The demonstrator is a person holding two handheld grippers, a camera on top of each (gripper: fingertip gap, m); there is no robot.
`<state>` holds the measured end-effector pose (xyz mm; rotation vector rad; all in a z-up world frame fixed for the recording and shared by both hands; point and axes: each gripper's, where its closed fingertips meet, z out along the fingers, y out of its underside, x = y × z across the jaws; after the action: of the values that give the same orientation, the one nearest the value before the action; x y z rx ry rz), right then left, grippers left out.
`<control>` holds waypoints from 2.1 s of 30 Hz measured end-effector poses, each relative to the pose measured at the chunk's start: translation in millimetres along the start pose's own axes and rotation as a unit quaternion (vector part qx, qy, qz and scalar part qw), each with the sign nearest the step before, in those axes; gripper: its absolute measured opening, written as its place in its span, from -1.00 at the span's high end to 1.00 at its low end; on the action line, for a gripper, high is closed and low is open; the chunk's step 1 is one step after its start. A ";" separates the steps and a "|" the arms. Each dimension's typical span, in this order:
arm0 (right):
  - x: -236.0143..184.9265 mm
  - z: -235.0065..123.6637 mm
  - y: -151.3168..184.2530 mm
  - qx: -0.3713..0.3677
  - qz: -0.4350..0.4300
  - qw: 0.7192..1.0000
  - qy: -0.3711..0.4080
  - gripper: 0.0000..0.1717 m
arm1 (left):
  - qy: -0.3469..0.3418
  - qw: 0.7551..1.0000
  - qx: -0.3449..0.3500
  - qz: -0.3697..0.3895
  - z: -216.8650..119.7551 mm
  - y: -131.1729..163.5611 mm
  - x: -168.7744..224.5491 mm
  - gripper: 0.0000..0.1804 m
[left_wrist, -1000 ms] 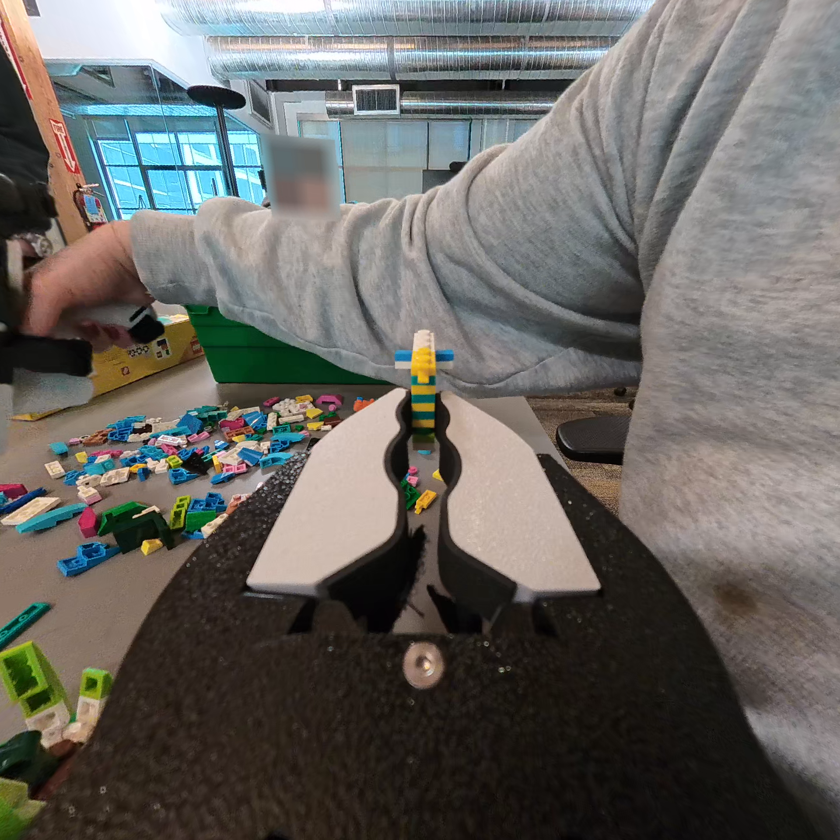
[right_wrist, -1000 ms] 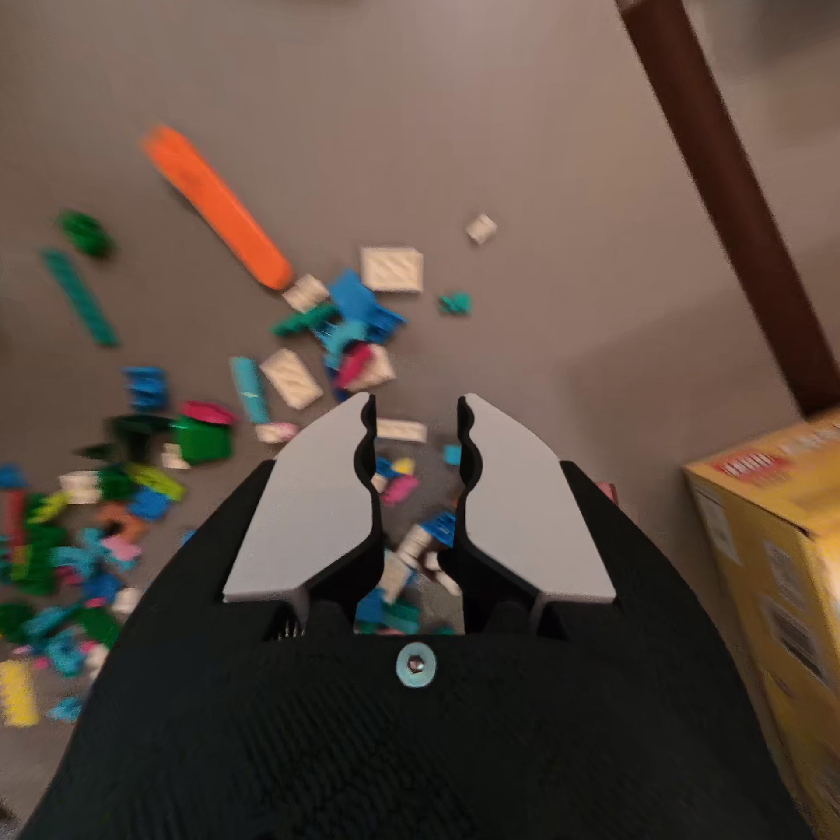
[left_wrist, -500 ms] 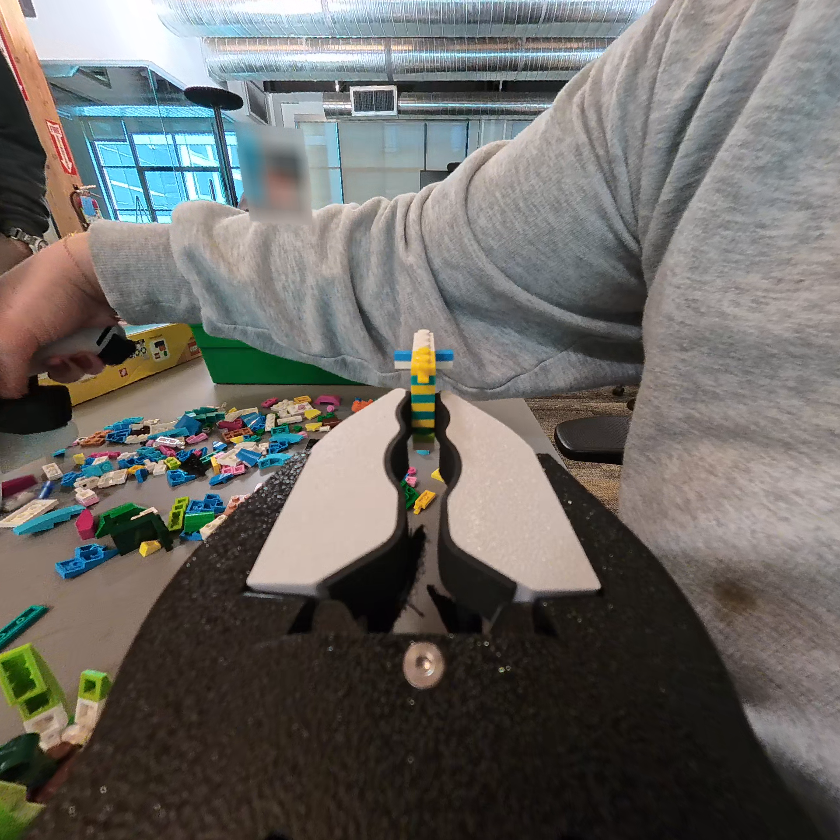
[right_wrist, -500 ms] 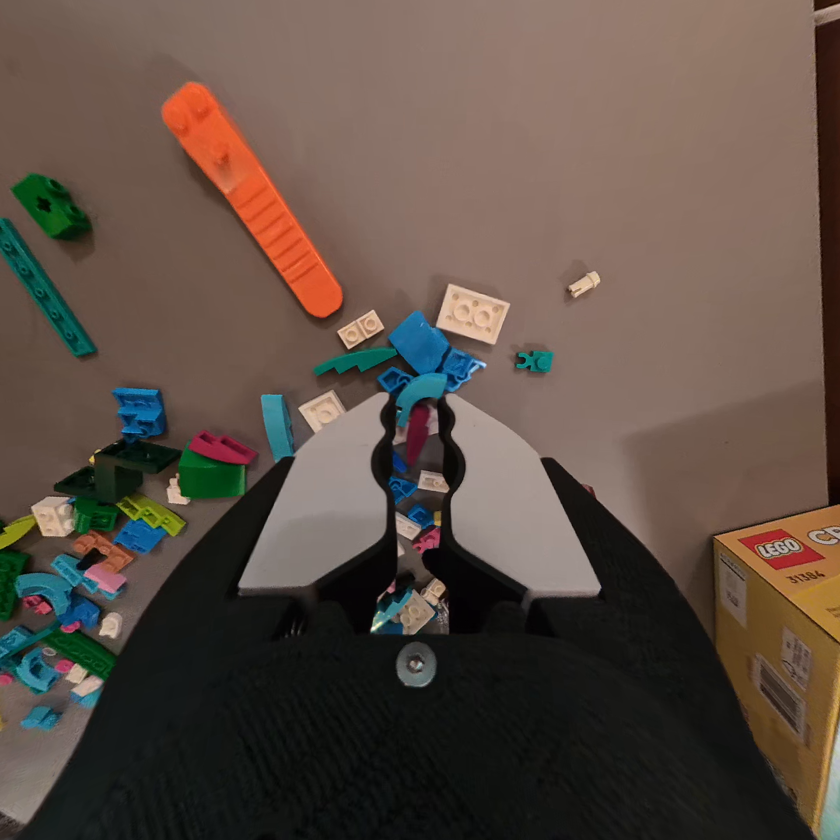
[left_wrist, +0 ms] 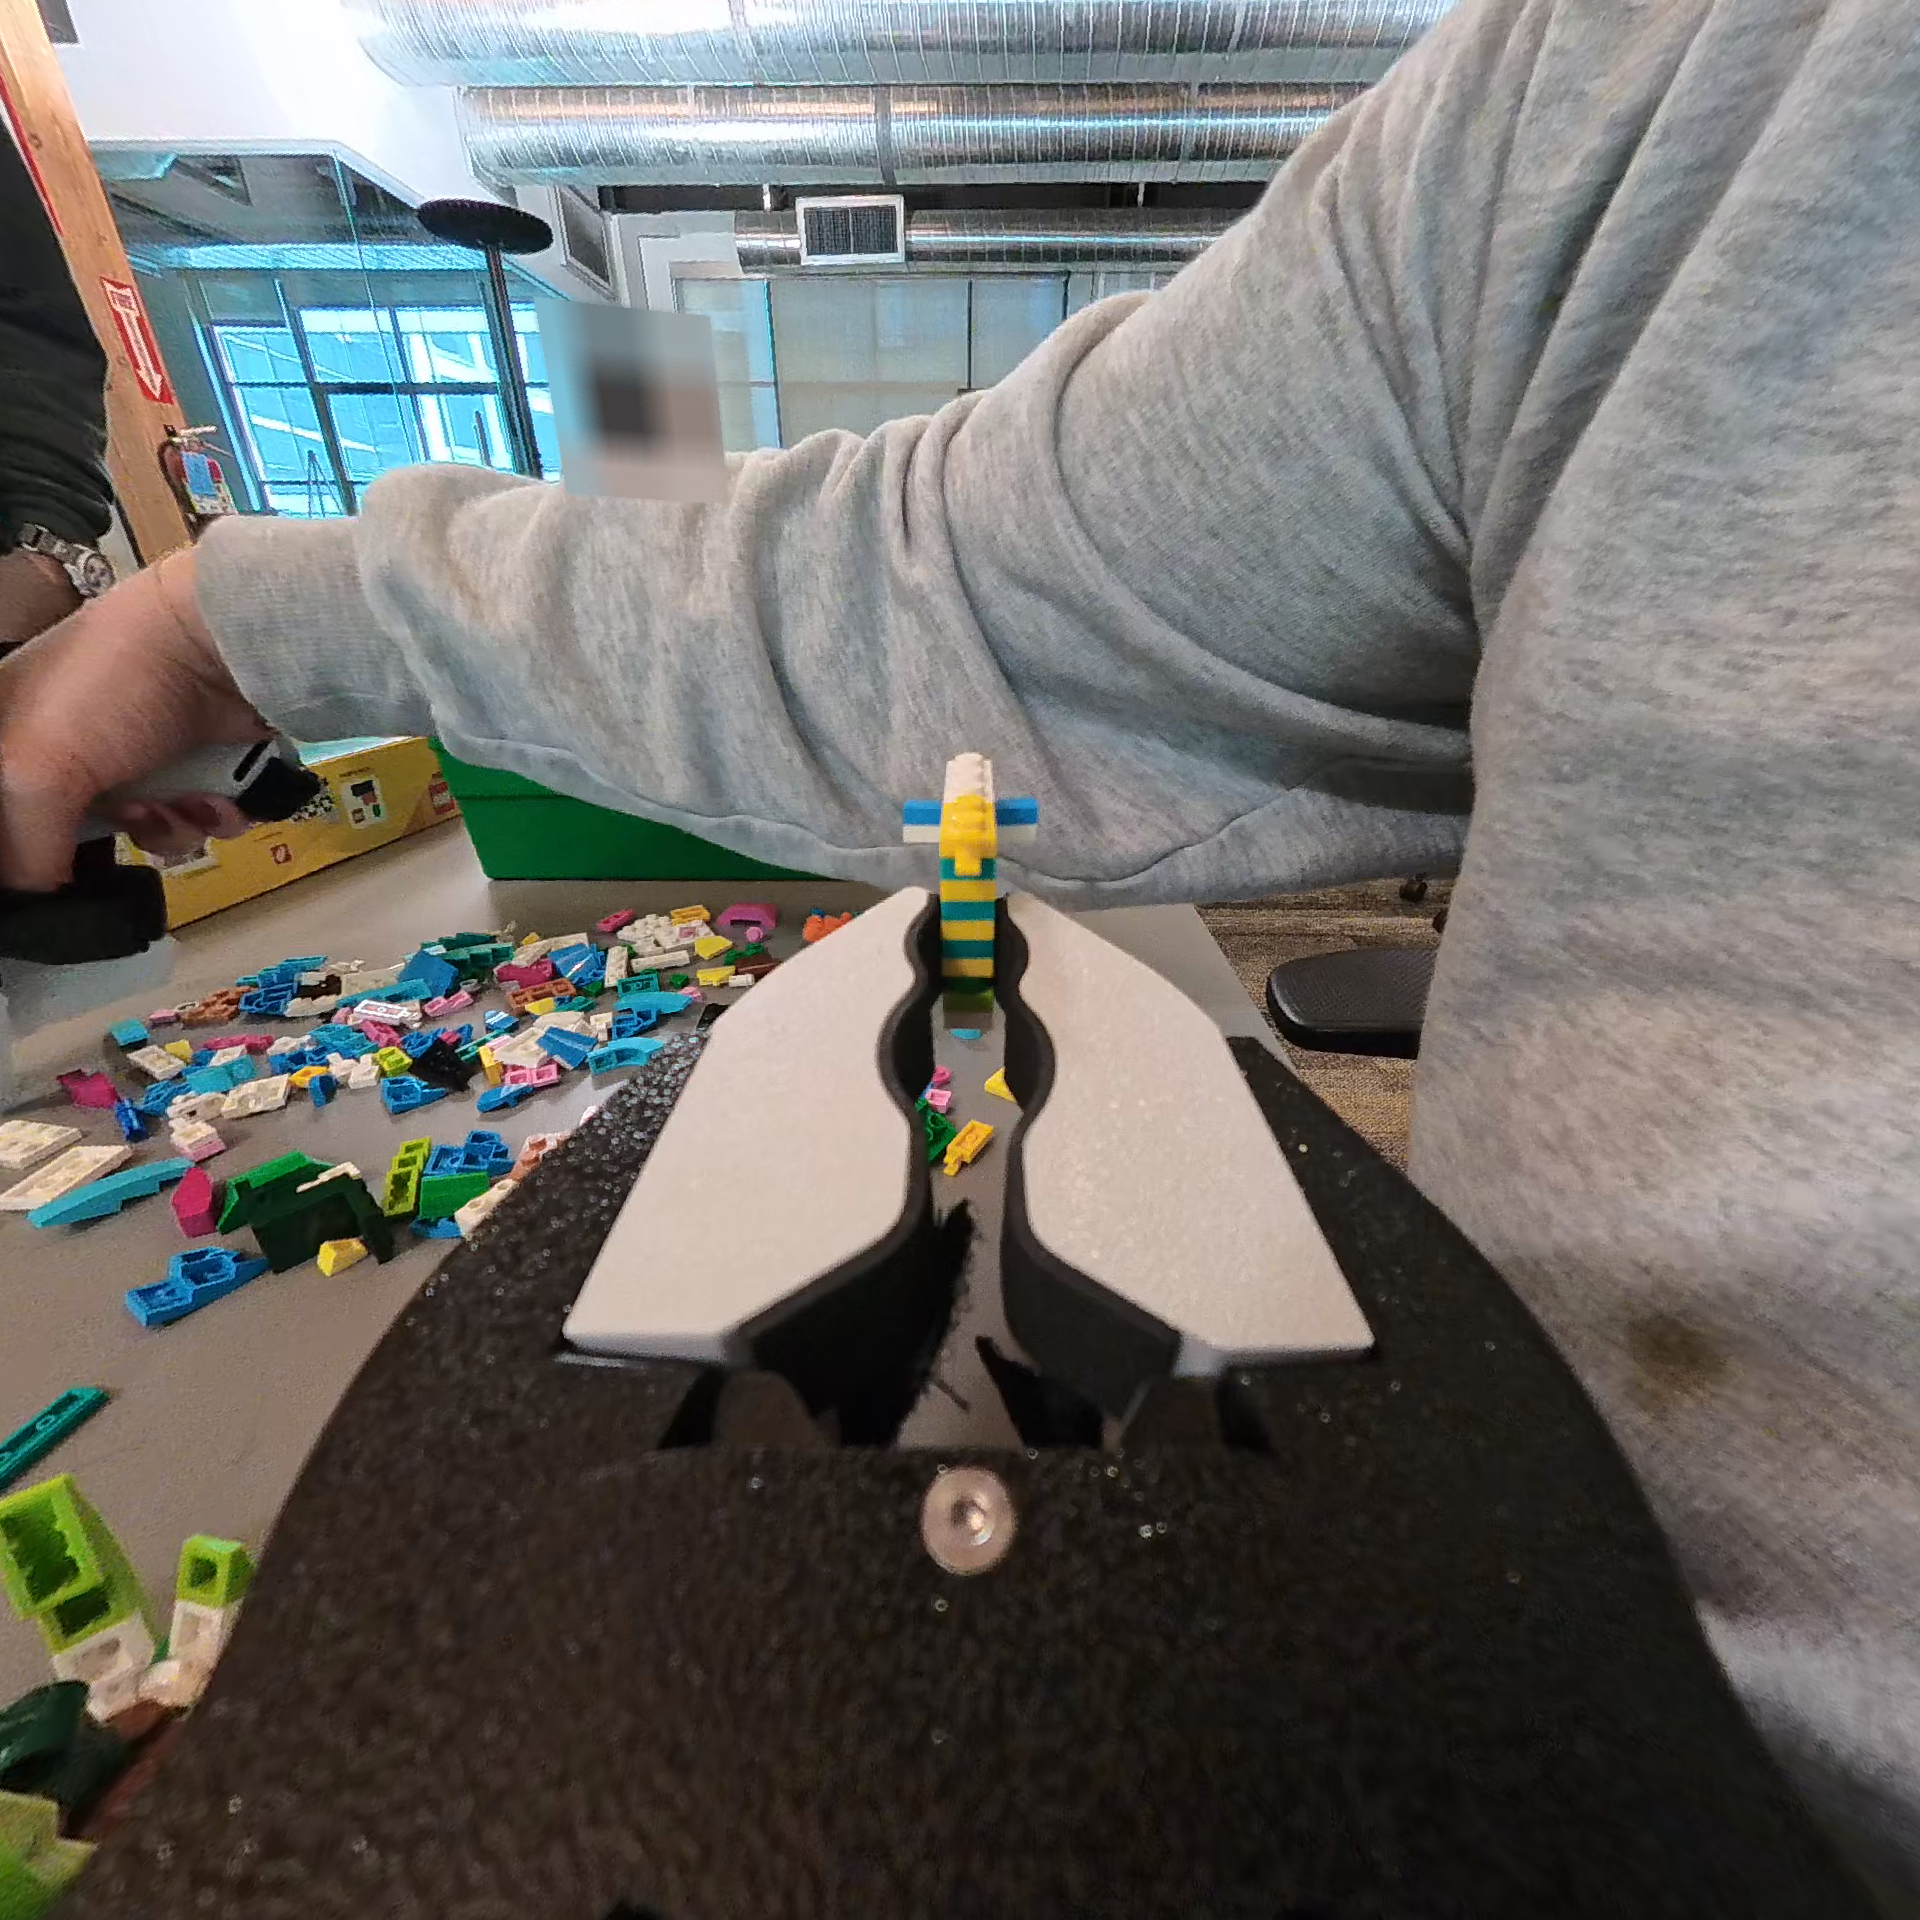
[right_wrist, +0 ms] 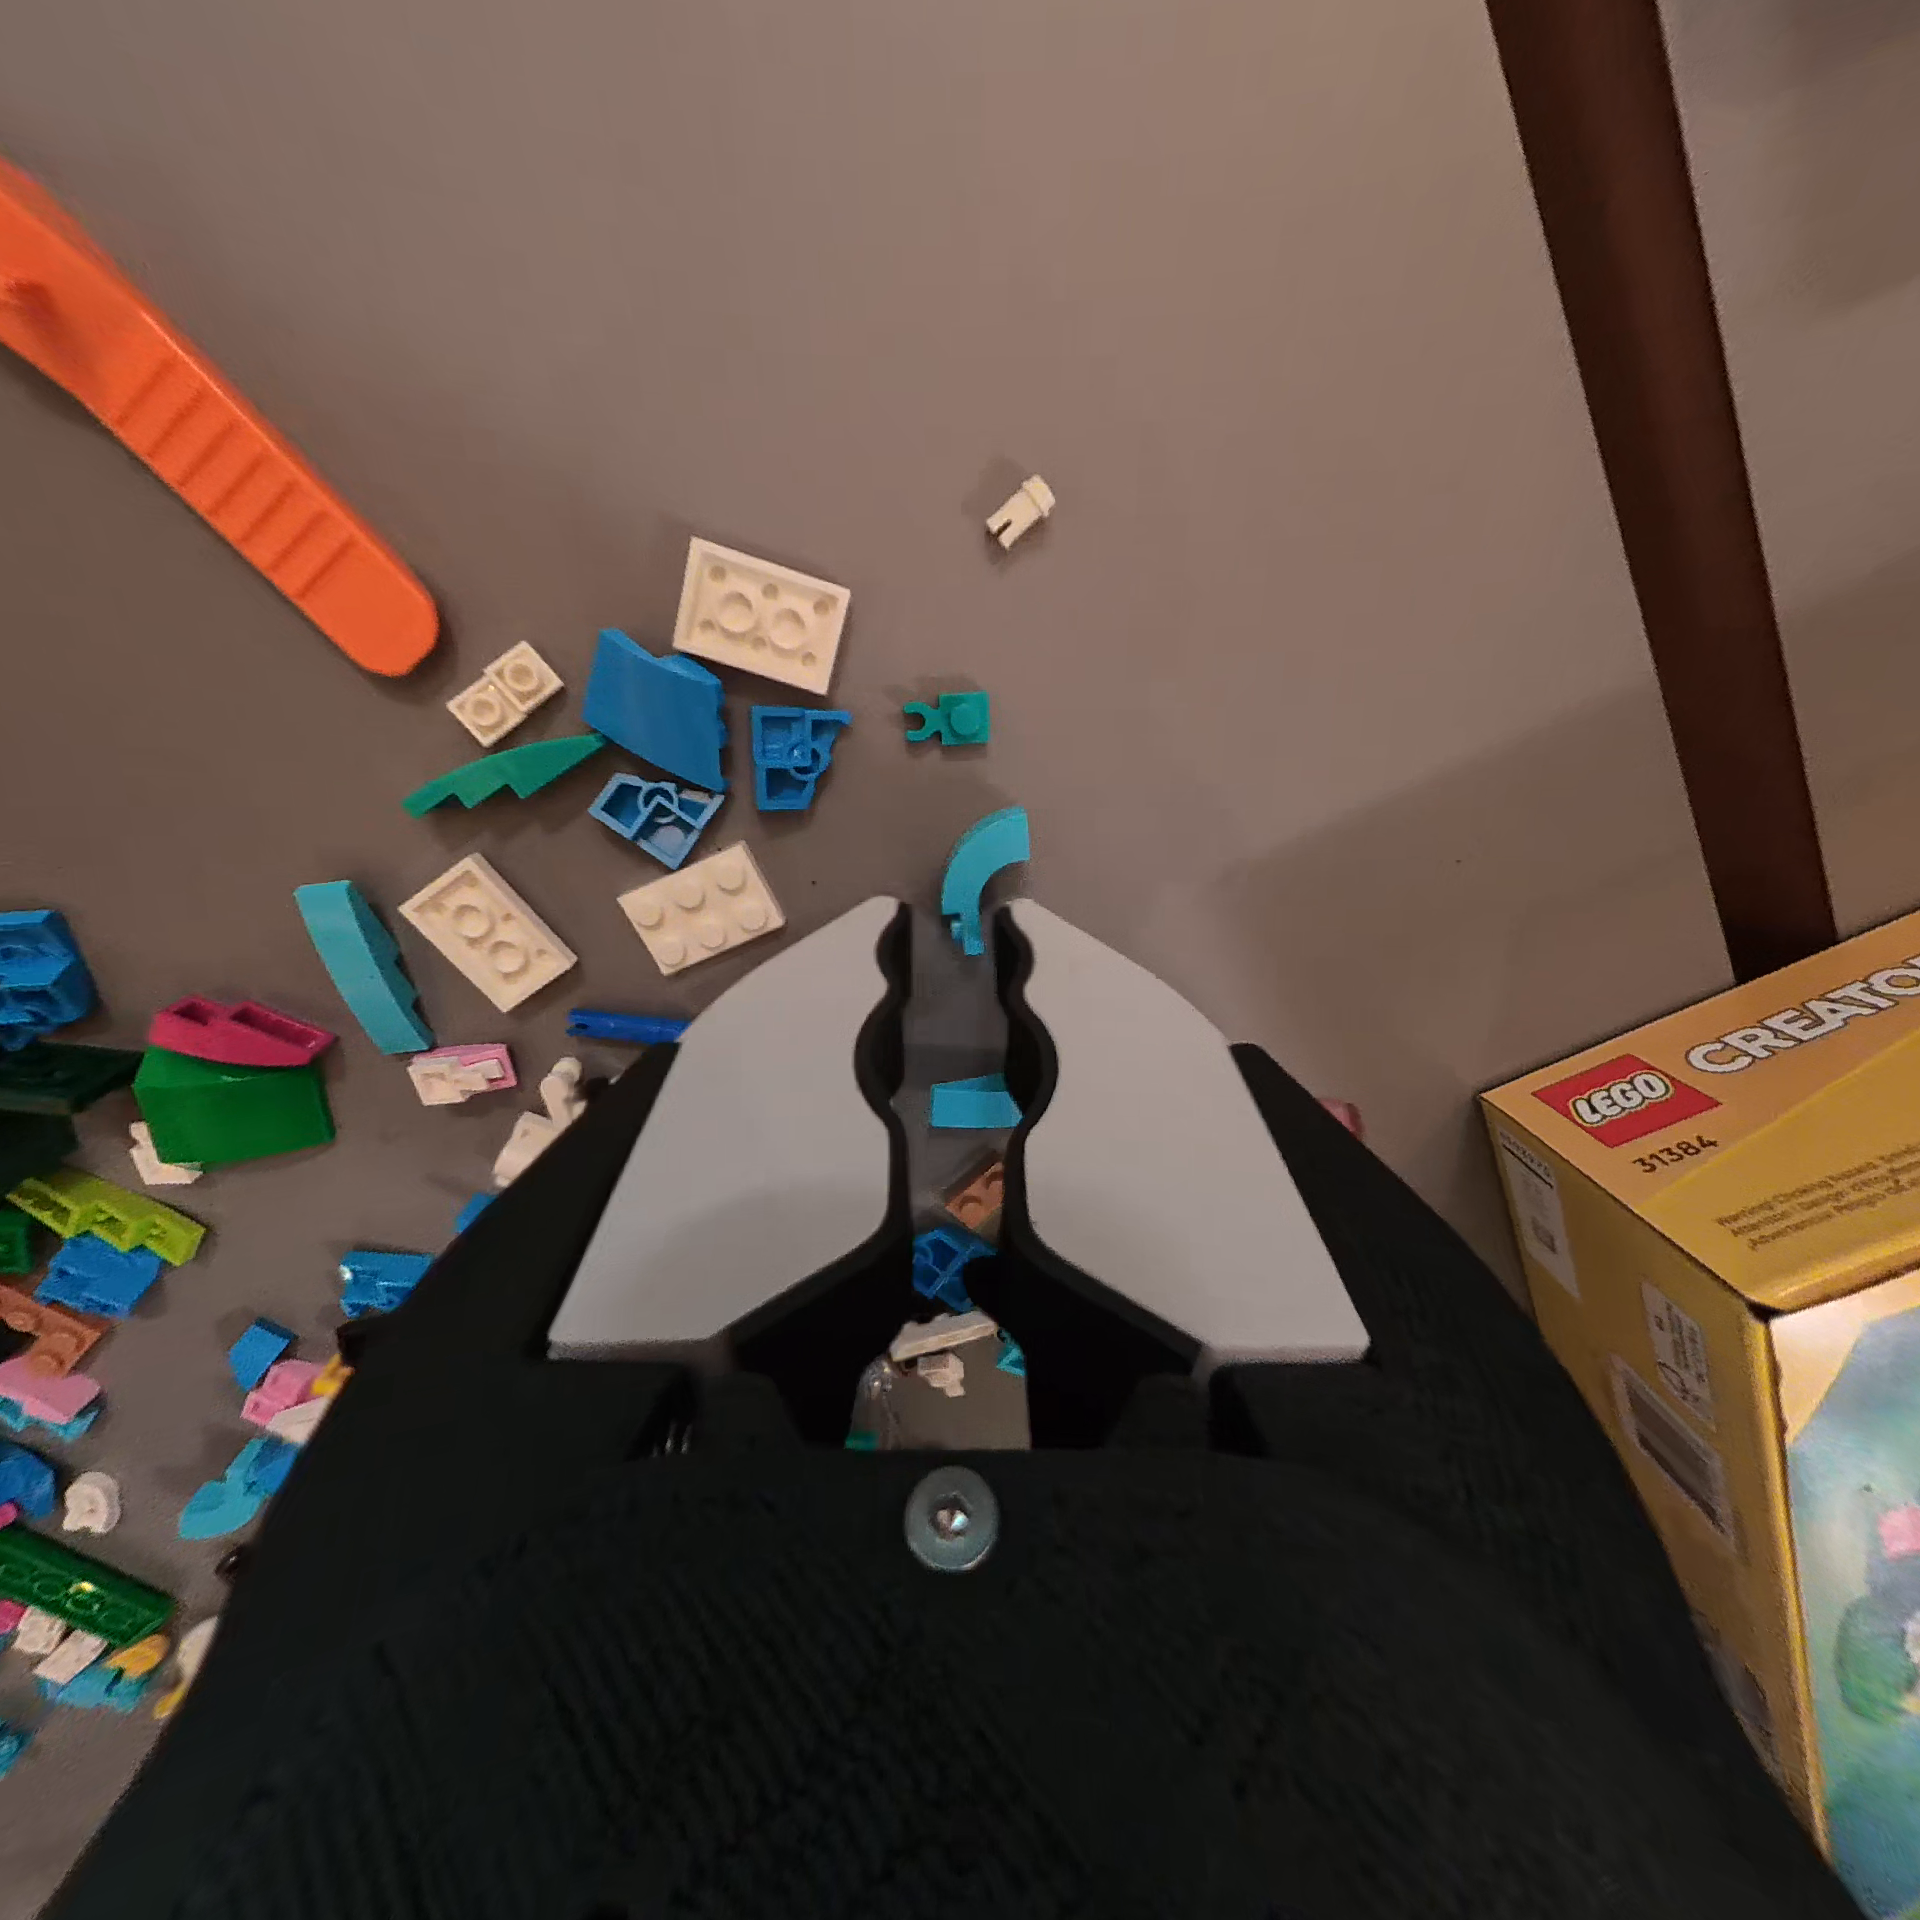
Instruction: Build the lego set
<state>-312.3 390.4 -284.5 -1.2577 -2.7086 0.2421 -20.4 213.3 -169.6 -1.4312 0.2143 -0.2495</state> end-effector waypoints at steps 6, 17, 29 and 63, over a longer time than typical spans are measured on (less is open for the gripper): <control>-20.3 -26.5 7.0 0.037 -0.043 0.998 -0.001 0.70 | 0.000 1.000 0.001 0.000 -0.6 0.4 -4.5 0.91; -78.7 -30.5 66.3 0.002 -0.119 0.992 -0.027 0.68 | 0.001 1.000 0.003 -0.001 -0.3 1.4 -3.8 0.91; -84.1 -25.4 78.9 0.005 -0.132 0.991 -0.024 0.91 | 0.002 1.000 0.002 0.000 -1.2 2.4 -4.3 0.91; -99.2 -23.3 73.3 0.048 -0.037 0.996 -0.070 0.82 | 0.002 1.000 -0.002 0.002 0.6 1.6 -1.5 0.91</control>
<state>-189.9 363.0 -283.1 -1.1536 -2.8147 0.4640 -21.6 214.5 -171.1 -1.4341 0.2202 -0.2494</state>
